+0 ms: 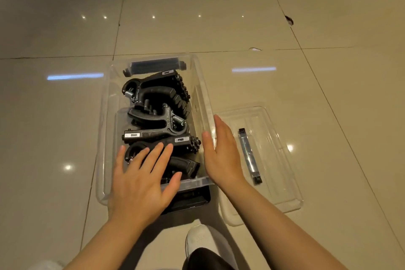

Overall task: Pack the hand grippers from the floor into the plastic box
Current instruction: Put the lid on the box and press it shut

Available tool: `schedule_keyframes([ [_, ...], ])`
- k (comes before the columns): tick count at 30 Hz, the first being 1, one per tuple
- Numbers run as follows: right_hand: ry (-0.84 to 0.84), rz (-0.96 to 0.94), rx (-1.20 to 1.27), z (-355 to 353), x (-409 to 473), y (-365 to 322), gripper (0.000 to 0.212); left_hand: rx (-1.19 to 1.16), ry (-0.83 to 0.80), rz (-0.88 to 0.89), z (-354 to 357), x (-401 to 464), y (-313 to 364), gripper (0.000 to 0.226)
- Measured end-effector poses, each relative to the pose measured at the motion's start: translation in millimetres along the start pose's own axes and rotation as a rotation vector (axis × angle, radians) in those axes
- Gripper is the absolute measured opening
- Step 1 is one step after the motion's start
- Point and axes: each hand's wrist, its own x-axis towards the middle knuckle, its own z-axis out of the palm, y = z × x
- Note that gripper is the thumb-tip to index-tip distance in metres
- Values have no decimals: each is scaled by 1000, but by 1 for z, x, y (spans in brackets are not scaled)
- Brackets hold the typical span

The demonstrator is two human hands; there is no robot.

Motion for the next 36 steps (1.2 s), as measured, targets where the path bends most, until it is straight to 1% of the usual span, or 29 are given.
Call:
schedule_keyframes([
  [2, 14, 33, 153, -3, -3, 1, 50, 2, 28, -5, 0, 1, 1, 68],
  [3, 53, 52, 215, -5, -7, 6, 49, -5, 40, -10, 1, 1, 1, 68],
  [4, 105, 73, 241, -6, -12, 16, 49, -12, 51, -16, 2, 0, 2, 68],
  [5, 155, 101, 217, -7, -18, 31, 47, -13, 68, -22, 3, 0, 2, 67],
  [6, 182, 133, 132, -7, -25, 49, 46, -10, 89, -23, 3, -1, 2, 65],
  [7, 164, 167, -11, -7, -34, 69, 50, -4, 117, -20, 4, -1, 2, 62],
  [8, 98, 208, -186, -6, -43, 90, 60, 5, 148, -11, 4, -1, 3, 60],
  [10, -100, 302, -482, -2, -59, 126, 87, 33, 200, 6, 6, -1, 3, 57],
  [12, -216, 348, -622, -1, -70, 145, 109, 60, 245, 15, 8, -1, 2, 56],
  [13, -236, 358, -663, -2, -74, 151, 114, 68, 266, 20, 9, -1, 2, 56],
  [15, -242, 403, -706, -8, -77, 159, 115, 73, 306, 26, 10, -1, 3, 55],
  [18, -216, 448, -708, -22, -79, 167, 111, 81, 330, 25, 12, -2, 2, 55],
  [23, -236, 437, -732, -39, -77, 179, 108, 90, 332, 27, 13, -2, 3, 54],
  [29, -277, 490, -772, -28, -61, 167, 119, 80, 322, 17, 14, -1, 1, 54],
  [34, -270, 535, -627, -43, -40, 144, 116, 92, 335, 27, 15, -1, 2, 55],
  [36, -227, 498, -452, -60, -38, 128, 113, 84, 336, 29, 15, -1, 2, 55],
])
